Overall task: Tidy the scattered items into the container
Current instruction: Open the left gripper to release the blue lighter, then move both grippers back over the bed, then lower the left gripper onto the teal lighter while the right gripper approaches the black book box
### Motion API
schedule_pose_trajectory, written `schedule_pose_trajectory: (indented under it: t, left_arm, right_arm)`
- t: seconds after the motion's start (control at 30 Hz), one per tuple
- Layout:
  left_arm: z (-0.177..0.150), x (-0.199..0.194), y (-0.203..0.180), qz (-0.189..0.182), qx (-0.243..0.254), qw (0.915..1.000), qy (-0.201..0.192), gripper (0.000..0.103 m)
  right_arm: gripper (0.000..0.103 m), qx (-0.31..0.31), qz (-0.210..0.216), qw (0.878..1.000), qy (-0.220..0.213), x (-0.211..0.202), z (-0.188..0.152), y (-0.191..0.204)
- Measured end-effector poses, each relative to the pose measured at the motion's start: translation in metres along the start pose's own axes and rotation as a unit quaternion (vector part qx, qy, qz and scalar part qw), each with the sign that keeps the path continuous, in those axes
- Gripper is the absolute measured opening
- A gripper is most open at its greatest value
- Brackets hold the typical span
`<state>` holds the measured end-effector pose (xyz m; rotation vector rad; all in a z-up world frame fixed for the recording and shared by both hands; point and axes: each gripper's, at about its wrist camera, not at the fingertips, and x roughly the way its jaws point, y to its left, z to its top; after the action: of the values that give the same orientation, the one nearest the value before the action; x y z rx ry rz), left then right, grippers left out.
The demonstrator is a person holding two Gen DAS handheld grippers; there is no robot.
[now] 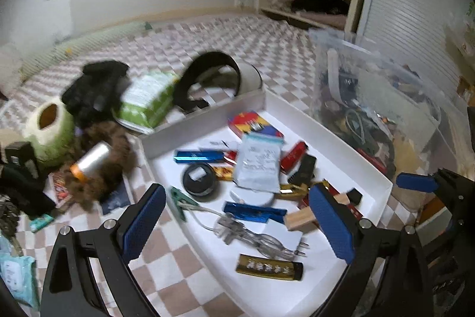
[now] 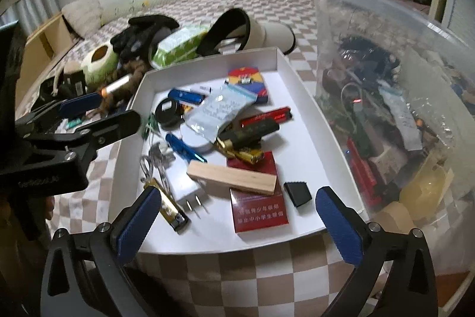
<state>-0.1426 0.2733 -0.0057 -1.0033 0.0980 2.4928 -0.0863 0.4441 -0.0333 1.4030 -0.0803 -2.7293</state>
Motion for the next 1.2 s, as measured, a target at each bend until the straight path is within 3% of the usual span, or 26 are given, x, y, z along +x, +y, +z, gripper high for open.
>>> schedule_pose_trajectory:
  t: [0.23, 0.4, 0.6, 0.77, 0.97, 1.2]
  left_arm:
    - [0.004, -0.034, 0.006, 0.004, -0.006, 0.9992, -0.039, 0.098]
    - [0.006, -0.061, 0.015, 0.004, -0.015, 0.9976, -0.067, 0.098]
    - [0.004, -0.092, 0.045, 0.003, -0.043, 0.9945, -0.096, 0.098]
    - [-0.003, -0.118, 0.085, 0.039, -0.059, 0.9907, -0.116, 0.103]
    - [-0.014, -0.133, 0.136, 0.082, -0.082, 0.9864, -0.116, 0.103]
    - [-0.037, -0.126, 0.203, 0.115, -0.117, 0.9835, -0.078, 0.103]
  right_arm:
    - [0.103, 0.021, -0.004, 0.999, -0.034, -0.015, 0.001, 0.005]
    - [0.103, 0.04, 0.016, 0.996, -0.073, -0.03, 0.007, 0.015]
    - [0.103, 0.034, 0.037, 0.988, -0.144, -0.05, 0.021, 0.045]
    - [0.103, 0.023, 0.054, 0.983, -0.175, -0.054, 0.032, 0.071]
    - [0.103, 0.031, 0.094, 0.977, -0.188, -0.042, 0.048, 0.107]
    - [0.103, 0.014, 0.127, 0.974, -0.187, -0.022, 0.057, 0.152]
